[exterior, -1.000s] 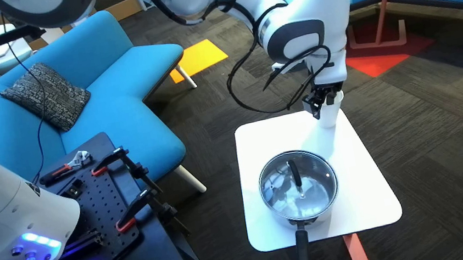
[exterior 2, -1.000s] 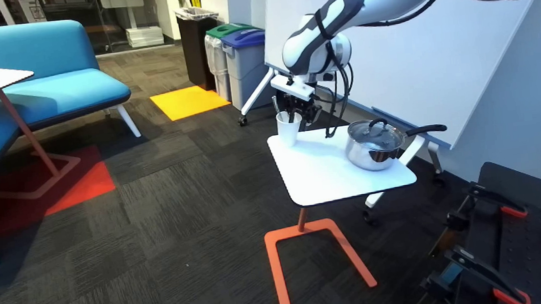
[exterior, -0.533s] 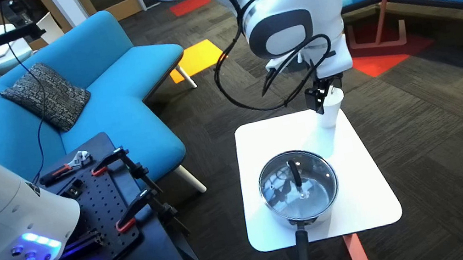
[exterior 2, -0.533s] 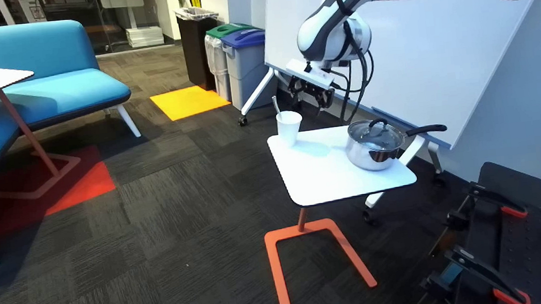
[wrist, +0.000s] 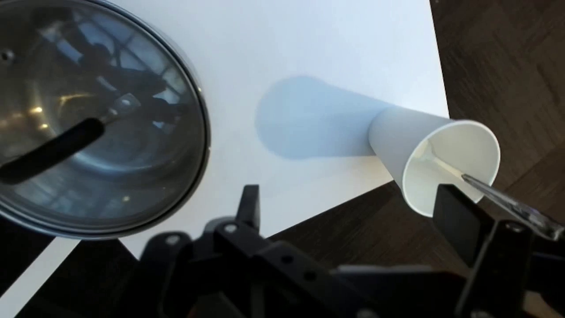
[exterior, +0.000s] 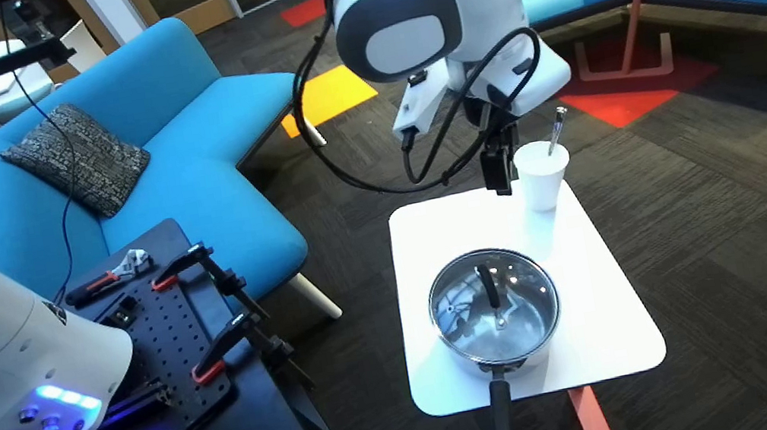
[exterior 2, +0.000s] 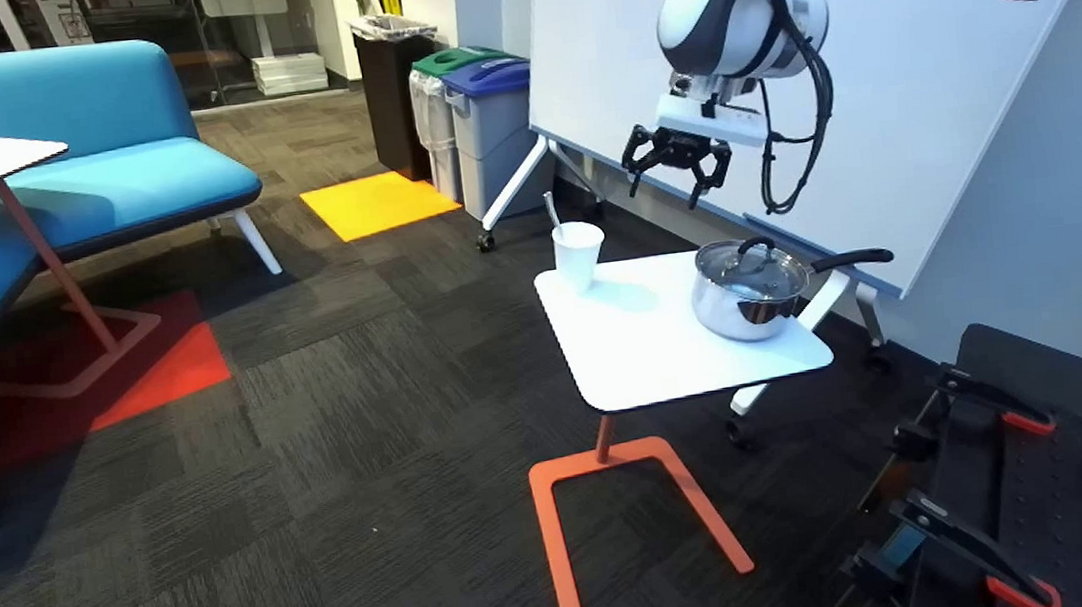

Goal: Move the white cup backwards

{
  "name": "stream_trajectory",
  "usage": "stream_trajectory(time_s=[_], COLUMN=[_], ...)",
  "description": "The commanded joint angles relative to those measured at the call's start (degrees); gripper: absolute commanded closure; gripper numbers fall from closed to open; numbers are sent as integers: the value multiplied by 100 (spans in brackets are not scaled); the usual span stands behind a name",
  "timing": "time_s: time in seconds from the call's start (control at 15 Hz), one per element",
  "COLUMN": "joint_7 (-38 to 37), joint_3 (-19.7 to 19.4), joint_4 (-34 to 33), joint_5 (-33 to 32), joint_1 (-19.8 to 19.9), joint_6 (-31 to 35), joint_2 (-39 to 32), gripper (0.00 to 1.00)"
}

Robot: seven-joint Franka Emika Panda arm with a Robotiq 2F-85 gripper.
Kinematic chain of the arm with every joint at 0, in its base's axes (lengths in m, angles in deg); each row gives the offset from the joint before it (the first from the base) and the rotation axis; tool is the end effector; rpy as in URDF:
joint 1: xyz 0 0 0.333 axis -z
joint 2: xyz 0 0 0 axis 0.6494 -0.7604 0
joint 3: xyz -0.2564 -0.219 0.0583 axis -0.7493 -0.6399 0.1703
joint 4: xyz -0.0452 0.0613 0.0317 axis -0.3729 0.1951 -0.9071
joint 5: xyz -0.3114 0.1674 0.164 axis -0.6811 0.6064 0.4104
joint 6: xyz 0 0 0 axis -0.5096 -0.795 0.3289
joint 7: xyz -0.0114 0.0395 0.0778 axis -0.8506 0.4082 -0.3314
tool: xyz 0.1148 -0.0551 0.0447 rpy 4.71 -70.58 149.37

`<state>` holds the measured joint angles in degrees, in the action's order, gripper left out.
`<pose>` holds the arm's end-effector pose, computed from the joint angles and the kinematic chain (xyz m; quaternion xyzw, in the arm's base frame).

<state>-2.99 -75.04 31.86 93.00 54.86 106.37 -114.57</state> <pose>0.6023 -0.2492 0.1845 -0.8711 0.4837 -0.0720 0.0438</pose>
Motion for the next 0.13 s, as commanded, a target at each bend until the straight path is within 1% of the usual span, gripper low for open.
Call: stream_trajectory(time_s=[0.0,0.07], joint_7=[196,279], joint_3=[-56,-53], joint_4=[213,381], joint_5=[45,35], joint_1=[-62,-68], joint_6=[-21,-21], joint_2=[167,300], gripper=[0,0])
